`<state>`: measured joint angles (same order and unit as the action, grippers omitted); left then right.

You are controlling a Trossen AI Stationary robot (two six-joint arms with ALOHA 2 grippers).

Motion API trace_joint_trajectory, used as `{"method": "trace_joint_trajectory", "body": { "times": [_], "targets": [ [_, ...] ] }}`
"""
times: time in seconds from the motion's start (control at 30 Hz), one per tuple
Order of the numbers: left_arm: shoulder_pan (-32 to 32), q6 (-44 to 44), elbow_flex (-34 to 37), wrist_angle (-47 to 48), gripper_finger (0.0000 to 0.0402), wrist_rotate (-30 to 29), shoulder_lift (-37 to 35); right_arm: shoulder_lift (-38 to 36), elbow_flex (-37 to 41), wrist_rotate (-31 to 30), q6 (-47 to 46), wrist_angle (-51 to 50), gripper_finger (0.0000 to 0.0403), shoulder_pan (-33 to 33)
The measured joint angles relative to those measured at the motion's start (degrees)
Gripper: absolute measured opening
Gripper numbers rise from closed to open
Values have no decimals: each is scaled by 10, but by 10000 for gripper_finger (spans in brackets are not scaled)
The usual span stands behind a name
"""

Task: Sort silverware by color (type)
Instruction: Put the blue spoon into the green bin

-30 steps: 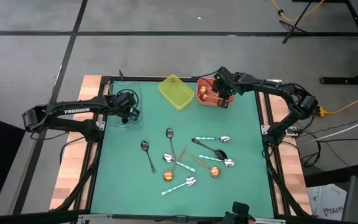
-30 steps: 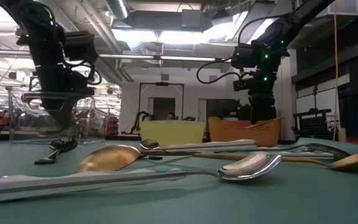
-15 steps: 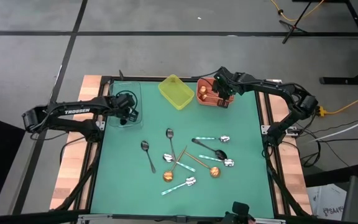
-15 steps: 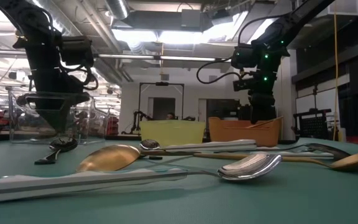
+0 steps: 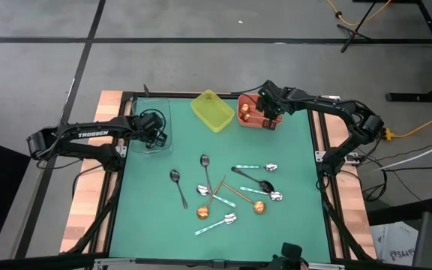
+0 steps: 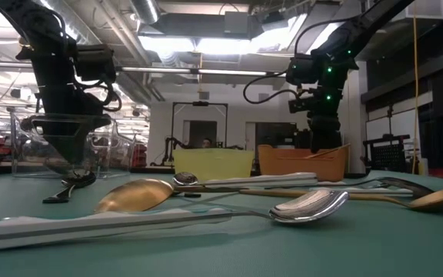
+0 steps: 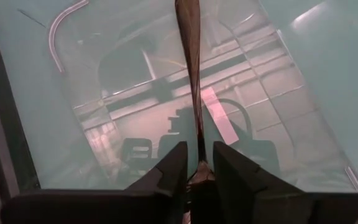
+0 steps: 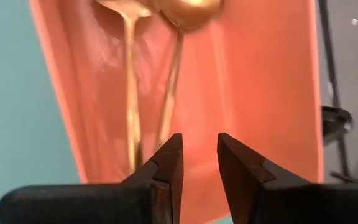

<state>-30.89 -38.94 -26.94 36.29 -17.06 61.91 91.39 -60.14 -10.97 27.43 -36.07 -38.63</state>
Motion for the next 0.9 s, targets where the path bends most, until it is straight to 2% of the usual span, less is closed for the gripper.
{"method": "trace_joint_trajectory", "body": {
  "times": [0.17,0.47,0.57,0.73,0.8,0.9],
  "targets": [
    [0,-1,0,0,81,0,0,-16,0,-46,4,-7,88,0],
    [0,-1,0,0,83,-1,0,-110,0,-33,-2,-28,88,0],
    [0,-1,0,0,83,-1,0,-149,0,19,-12,-41,88,0],
    [0,-1,0,-2,83,-1,0,-208,0,152,-53,-71,88,1],
    [0,-1,0,-8,83,-1,0,-227,0,210,-71,-86,88,12],
    [0,-1,0,-20,83,-1,0,-252,0,262,-83,-101,88,45]
  ]
}}
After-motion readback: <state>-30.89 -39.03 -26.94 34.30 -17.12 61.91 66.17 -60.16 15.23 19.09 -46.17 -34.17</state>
